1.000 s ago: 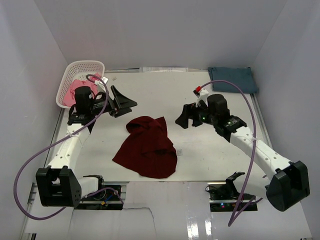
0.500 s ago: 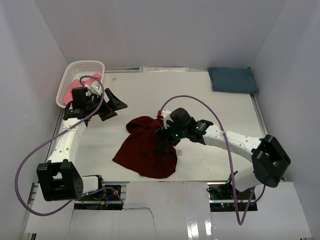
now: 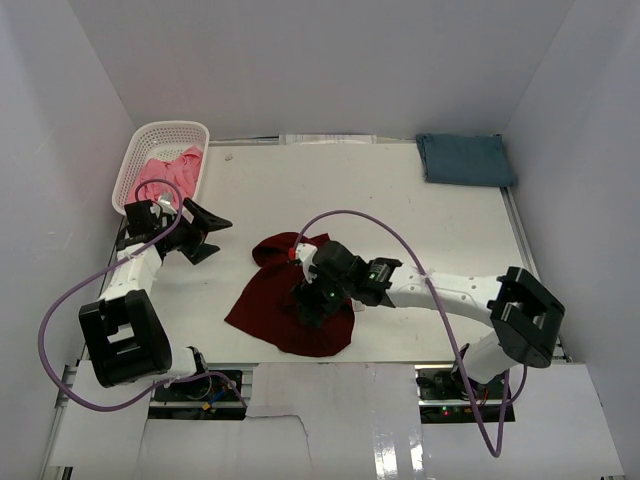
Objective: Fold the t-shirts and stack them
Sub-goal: Flatten out the tshirt
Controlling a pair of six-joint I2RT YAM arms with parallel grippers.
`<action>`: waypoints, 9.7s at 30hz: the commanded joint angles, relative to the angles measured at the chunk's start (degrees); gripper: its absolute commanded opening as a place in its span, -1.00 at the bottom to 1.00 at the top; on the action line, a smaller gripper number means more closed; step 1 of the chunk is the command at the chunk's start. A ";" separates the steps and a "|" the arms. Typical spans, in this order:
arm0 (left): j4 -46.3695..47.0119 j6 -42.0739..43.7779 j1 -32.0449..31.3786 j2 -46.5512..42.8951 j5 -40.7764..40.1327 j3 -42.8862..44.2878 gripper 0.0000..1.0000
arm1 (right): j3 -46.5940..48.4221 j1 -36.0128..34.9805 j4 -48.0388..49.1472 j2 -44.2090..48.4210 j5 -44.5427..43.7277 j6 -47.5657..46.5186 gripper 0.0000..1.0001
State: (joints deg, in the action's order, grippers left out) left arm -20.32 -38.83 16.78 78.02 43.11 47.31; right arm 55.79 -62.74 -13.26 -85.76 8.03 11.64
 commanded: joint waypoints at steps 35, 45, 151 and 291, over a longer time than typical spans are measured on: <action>4.06 0.60 1.24 -2.52 1.01 -1.17 0.96 | 11.10 -2.91 2.27 -16.82 -7.77 -0.39 -0.36; 4.41 0.68 1.42 -2.87 1.27 -1.17 0.96 | 12.68 -3.00 0.69 -19.53 -9.00 -0.57 0.24; 16.18 -12.58 19.17 0.56 1.54 -2.84 0.96 | 53.97 -6.43 -23.74 -39.37 -14.80 -21.57 0.29; -11.15 32.06 -27.50 21.74 -19.28 10.43 -0.45 | 48.10 42.35 -11.18 -8.02 21.59 -4.96 -0.85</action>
State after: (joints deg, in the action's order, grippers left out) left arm -29.30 -6.50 -10.28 98.96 21.82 57.21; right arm 104.05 -20.60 -26.87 -96.77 29.08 6.07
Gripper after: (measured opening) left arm 0.249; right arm 0.086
